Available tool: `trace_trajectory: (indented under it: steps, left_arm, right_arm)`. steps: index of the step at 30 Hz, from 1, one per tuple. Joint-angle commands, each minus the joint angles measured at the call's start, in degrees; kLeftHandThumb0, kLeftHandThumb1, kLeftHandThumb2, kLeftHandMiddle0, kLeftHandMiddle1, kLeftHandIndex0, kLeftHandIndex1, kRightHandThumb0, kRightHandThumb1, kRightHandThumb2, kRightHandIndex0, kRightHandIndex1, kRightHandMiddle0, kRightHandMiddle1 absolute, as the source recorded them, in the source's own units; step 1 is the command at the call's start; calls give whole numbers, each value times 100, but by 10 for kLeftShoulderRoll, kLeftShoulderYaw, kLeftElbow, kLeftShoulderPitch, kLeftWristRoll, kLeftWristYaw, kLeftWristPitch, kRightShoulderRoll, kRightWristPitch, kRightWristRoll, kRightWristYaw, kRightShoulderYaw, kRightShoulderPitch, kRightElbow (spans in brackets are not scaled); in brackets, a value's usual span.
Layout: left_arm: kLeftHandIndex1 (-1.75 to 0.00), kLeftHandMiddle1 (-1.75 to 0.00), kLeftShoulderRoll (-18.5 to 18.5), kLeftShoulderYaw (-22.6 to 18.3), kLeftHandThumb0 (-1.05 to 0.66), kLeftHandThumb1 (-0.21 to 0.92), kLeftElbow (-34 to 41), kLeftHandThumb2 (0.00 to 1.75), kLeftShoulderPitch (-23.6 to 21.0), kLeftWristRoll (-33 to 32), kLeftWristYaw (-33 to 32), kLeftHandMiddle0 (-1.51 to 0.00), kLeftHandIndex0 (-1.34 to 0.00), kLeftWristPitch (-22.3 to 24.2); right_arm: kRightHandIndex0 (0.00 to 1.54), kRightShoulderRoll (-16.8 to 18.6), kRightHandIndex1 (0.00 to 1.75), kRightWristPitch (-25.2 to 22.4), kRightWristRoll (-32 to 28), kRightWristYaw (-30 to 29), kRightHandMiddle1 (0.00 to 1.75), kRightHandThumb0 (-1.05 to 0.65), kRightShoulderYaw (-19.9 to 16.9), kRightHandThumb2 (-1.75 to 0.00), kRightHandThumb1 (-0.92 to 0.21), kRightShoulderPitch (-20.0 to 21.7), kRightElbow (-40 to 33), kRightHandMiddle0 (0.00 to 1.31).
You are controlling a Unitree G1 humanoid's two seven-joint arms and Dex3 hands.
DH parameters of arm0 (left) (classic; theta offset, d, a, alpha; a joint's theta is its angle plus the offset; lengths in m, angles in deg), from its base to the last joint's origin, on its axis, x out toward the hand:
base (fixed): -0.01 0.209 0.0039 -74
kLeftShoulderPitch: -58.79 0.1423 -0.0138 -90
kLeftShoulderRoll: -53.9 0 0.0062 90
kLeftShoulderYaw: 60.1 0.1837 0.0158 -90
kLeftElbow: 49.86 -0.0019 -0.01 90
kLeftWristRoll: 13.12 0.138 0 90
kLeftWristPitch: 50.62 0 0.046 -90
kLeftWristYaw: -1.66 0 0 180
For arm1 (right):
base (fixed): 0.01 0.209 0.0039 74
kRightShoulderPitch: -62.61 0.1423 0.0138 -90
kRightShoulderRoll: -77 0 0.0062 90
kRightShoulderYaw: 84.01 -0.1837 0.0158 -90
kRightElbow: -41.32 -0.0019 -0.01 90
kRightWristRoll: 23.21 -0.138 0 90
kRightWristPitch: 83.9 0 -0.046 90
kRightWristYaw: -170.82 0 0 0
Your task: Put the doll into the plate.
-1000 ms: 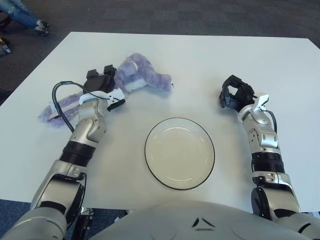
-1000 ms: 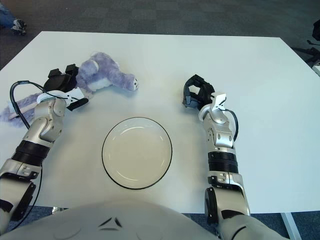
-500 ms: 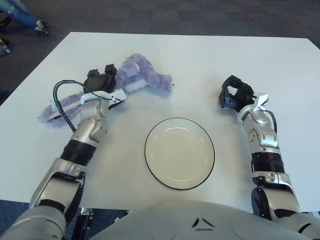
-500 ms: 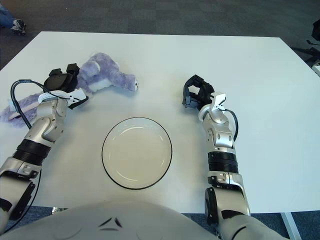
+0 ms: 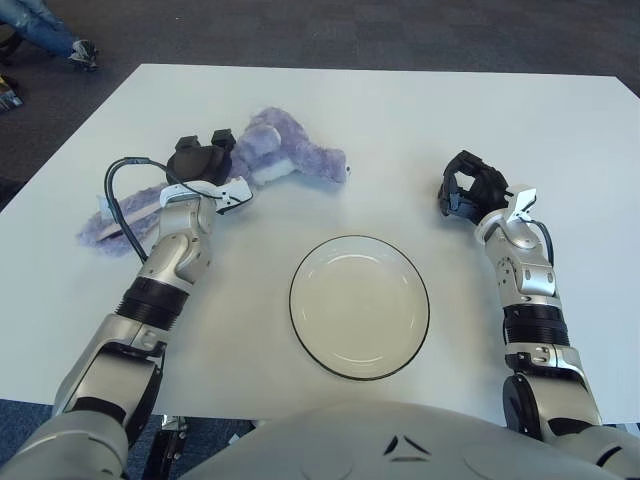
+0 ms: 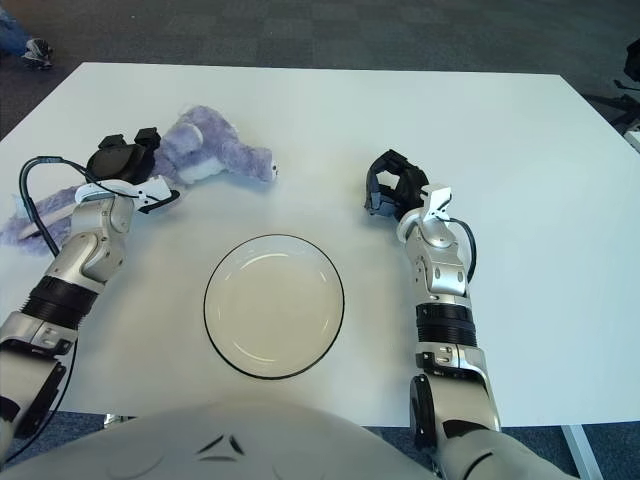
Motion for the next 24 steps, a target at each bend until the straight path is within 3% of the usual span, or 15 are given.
trace_trajectory:
  steps: [1, 3, 11, 13, 14, 17, 20, 24]
  left_arm:
    - [-175, -163, 0, 12, 38, 67, -15, 78, 20, -5, 9, -42, -101, -9]
    - [-175, -165, 1, 12, 39, 61, -14, 86, 21, -7, 5, -44, -101, -13]
    - [-175, -163, 0, 6, 38, 67, -12, 78, 25, -14, -12, -42, -104, -25]
    - [-175, -166, -1, 0, 39, 60, -5, 89, 30, -20, -21, -44, -104, -30]
    - [-175, -169, -3, -6, 42, 49, 5, 106, 34, -23, -28, -51, -104, -33]
    - [-175, -173, -5, -14, 49, 27, 17, 135, 41, -31, -49, -66, -104, -44]
    - [-175, -174, -4, -19, 52, 19, 16, 147, 45, -37, -75, -72, -104, -65]
    - [-175, -174, -5, -32, 54, 15, 32, 152, 55, -51, -90, -74, -104, -85]
  right_arm:
    - [118, -4, 175, -5, -3, 2, 175, -46, -2, -125, -37, 3, -2, 57]
    - [118, -3, 175, -4, -5, 3, 175, -46, -3, -125, -37, 3, -2, 57]
    - [118, 0, 175, -2, -7, 2, 175, -46, -5, -125, -36, 3, -1, 57]
    - [118, 0, 175, -2, -5, 1, 175, -46, -4, -126, -36, 3, -2, 57]
    - [118, 0, 175, -2, -5, 1, 175, -46, -4, -126, -36, 3, -2, 57]
    - [118, -1, 175, 0, -4, 1, 175, -46, -3, -126, -36, 4, 2, 57]
    - [117, 0, 175, 1, -4, 1, 175, -46, -4, -126, -36, 4, 4, 57]
    - [117, 0, 175, 2, -4, 1, 175, -46, -4, -125, -37, 6, 7, 57]
